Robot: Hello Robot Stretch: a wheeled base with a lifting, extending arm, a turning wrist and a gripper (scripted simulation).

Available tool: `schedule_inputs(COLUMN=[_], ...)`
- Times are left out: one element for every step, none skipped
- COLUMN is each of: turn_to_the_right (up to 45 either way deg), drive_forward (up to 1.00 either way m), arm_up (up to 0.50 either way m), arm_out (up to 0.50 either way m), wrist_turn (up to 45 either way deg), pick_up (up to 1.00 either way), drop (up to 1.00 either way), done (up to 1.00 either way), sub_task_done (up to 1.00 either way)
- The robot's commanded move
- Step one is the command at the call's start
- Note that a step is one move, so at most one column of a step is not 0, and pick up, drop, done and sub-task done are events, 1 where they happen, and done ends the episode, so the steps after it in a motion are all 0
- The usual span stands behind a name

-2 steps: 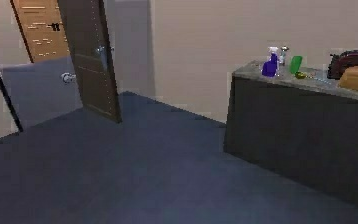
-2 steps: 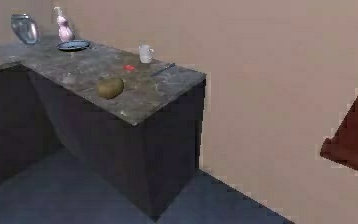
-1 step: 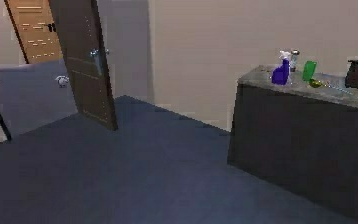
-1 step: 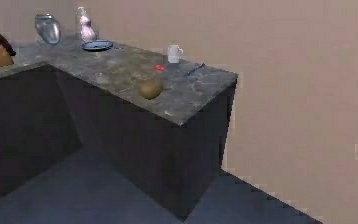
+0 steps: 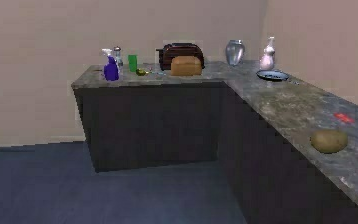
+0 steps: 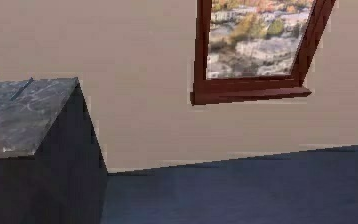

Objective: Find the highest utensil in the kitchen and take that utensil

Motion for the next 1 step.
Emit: schedule_inputs(turn_to_the_right=[12.0], drive_forward=[0.0], arm_up=[0.0], arm_out=[0.0], wrist_turn=[0.0], pick_up=[0.0], drop=[0.0], done=[0.0], sub_task_done=[0.0])
